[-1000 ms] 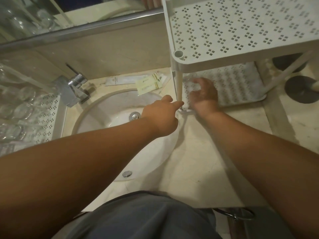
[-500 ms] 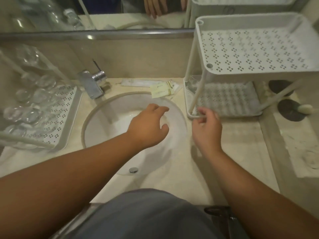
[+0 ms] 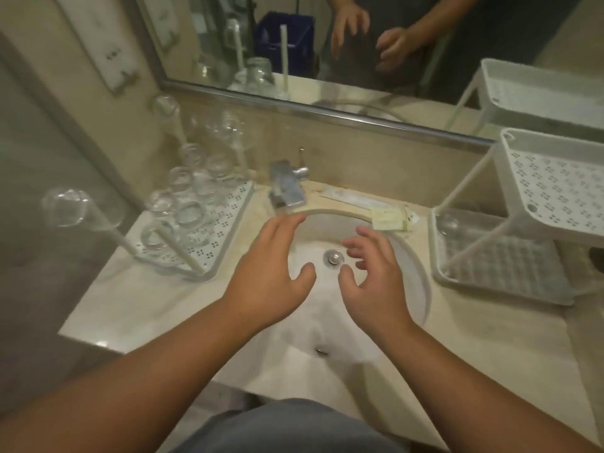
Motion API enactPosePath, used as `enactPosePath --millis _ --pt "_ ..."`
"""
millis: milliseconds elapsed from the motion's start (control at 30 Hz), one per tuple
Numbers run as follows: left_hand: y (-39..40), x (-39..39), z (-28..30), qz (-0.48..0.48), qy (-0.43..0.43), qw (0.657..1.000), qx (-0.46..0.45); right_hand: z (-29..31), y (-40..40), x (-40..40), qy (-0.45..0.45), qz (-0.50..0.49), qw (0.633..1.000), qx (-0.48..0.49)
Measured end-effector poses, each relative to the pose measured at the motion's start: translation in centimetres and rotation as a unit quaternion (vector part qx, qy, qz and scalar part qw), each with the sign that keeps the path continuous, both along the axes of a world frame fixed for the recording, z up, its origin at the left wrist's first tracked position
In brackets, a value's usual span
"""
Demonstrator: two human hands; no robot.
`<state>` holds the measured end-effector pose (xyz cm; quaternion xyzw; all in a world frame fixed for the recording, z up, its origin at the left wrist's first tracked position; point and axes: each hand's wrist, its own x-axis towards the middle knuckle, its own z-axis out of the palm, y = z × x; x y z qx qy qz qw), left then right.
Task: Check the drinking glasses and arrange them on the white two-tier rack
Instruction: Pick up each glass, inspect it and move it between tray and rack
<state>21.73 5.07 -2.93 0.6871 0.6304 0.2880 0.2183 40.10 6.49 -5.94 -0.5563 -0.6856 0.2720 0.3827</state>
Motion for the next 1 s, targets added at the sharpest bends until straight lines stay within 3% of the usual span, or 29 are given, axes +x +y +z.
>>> enactPosePath --millis 333,600,767,1000 --pt "-4.3 -11.6 2.3 0.105 -0.048 0.993 0.01 2.4 1.0 -14.0 0.005 0.125 0.992 0.012" --pt "-5.9 -18.0 3.2 0.205 -0.126 0.966 0.094 3.8 2.3 -22.4 0.009 0.196 0.979 0.062" --pt "-4.8 -22.2 1.1 0.333 -0.184 0.911 0.16 5.1 4.5 -27.7 -0.076 0.252 0.959 0.107" --pt "-1.6 -27.3 -3.3 0.39 -0.194 0.898 0.055 5.9 7.6 -34.1 -0.244 0.333 0.908 0.071"
